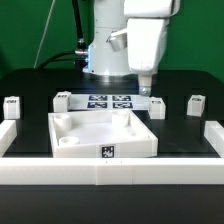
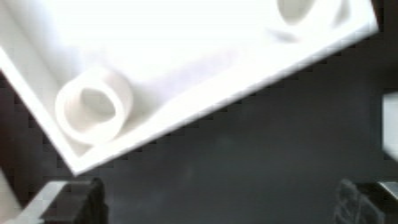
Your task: Assemble one leg
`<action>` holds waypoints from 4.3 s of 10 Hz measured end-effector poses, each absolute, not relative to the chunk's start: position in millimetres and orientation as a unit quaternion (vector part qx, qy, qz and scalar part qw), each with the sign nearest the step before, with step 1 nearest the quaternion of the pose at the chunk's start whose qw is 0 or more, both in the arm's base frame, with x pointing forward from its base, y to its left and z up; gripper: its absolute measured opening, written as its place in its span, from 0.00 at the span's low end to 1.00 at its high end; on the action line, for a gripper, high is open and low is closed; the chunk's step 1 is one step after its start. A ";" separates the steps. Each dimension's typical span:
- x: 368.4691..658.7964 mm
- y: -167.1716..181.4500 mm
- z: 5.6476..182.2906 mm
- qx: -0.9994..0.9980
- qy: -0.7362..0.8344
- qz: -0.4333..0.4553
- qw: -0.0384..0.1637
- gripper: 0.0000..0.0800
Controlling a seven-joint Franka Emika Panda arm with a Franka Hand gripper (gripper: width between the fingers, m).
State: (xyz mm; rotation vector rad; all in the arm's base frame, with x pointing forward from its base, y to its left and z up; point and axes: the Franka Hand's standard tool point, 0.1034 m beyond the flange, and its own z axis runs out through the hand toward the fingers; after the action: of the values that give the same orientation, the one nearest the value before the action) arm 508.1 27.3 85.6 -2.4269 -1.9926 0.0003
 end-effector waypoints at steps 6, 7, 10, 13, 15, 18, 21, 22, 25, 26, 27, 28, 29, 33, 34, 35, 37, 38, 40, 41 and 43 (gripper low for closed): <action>494.2 -3.4 70.8 -0.680 -0.734 -0.007 -0.004 0.81; 481.7 -16.6 63.1 -0.652 -0.759 -0.002 0.003 0.81; 455.9 -51.8 44.1 -0.614 -0.789 0.009 0.023 0.81; 457.9 -50.8 44.9 -0.618 -0.786 0.008 0.022 0.81; 454.3 -51.1 33.4 -0.618 -0.785 0.010 0.029 0.81; 451.2 -53.0 23.8 -0.622 -0.782 0.013 0.038 0.81; 446.5 -55.0 8.4 -0.626 -0.778 0.018 0.050 0.45; 445.4 -54.4 6.5 -0.627 -0.777 0.018 0.052 0.27; 447.2 -55.2 7.4 -0.628 -0.777 0.016 0.049 0.08; 447.7 -55.3 7.6 -0.628 -0.777 0.015 0.048 0.08; 448.1 -55.4 7.7 -0.628 -0.777 0.015 0.047 0.08; 448.3 -55.4 7.8 -0.628 -0.777 0.014 0.046 0.08; 448.4 -55.4 7.8 -0.628 -0.777 0.014 0.046 0.08; 450.3 -43.2 8.8 -0.664 -0.747 0.014 0.045 0.08; 453.9 -23.7 9.8 -0.683 -0.729 0.012 0.045 0.08; 458.8 -7.3 10.5 -0.700 -0.713 0.010 0.044 0.08; 473.8 19.5 10.6 -0.725 -0.687 0.005 0.041 0.08; 476.1 23.6 9.9 -0.726 -0.686 0.004 0.040 0.08; 476.1 21.5 9.9 -0.728 -0.685 0.004 0.040 0.08; 476.1 21.6 9.9 -0.728 -0.685 0.004 0.040 0.08; 474.9 33.4 9.1 -0.742 -0.669 0.001 0.040 0.08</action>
Offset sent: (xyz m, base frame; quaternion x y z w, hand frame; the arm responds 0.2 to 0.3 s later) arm 0.0000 0.0000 0.0000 0.0000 0.0000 0.0000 1.0000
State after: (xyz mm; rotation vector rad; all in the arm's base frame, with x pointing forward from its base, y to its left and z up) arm 474.9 33.4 9.1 -2.2735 -2.0509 0.0038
